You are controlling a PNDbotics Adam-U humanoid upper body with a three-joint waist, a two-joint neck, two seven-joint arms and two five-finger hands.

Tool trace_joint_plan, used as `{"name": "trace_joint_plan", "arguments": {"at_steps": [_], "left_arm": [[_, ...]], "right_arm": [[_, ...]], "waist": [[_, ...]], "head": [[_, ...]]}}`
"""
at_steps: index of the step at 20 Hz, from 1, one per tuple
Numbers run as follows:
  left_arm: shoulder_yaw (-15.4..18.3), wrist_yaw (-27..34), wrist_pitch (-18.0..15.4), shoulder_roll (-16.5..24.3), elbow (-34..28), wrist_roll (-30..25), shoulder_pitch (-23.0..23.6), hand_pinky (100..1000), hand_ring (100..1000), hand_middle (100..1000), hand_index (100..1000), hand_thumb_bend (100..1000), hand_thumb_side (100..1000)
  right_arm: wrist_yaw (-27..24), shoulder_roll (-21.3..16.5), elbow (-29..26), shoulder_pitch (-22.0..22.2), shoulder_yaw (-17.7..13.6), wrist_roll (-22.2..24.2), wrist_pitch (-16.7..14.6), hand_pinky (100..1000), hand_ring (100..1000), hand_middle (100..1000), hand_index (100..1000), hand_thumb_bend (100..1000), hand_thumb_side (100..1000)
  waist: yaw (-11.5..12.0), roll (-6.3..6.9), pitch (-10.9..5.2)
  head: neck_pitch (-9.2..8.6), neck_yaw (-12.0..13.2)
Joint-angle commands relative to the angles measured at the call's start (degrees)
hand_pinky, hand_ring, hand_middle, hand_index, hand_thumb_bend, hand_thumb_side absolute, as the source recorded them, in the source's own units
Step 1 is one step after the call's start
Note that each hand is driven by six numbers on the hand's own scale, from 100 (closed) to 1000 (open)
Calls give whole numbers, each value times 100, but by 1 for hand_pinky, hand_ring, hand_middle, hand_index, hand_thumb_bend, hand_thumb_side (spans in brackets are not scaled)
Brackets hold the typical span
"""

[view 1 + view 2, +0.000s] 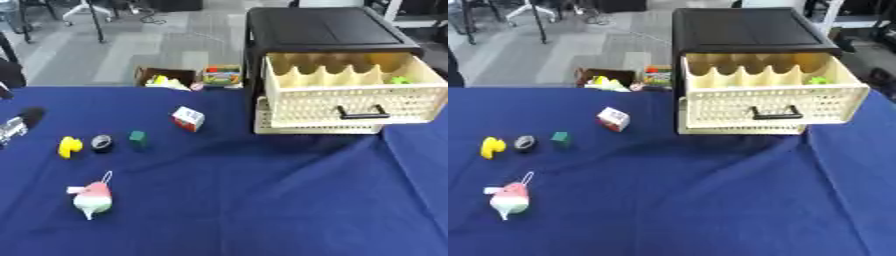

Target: Pick up objects from table and place into drawer.

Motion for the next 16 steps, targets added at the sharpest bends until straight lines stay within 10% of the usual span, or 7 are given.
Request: {"name": "trace_joint_plan", "arguments": {"at_steps": [1, 16], "left_arm": [[-362, -284, 18, 375, 132, -270, -159, 538, 747, 735, 945, 653, 767], [-1482, -1299, -169, 182, 740, -1447, -831, 515, 765, 709, 955, 775, 709]], "right_arm": [[-130, -64, -66, -33, 0, -281, -9, 324, 280, 256, 808, 162, 971], [-593, 94, -66, 154, 195, -1459, -105, 394, 311, 282, 806, 160, 1000]], "waist": [[-9, 6, -107], [37, 28, -71]], "head": [[39, 28], [119, 79]]}}
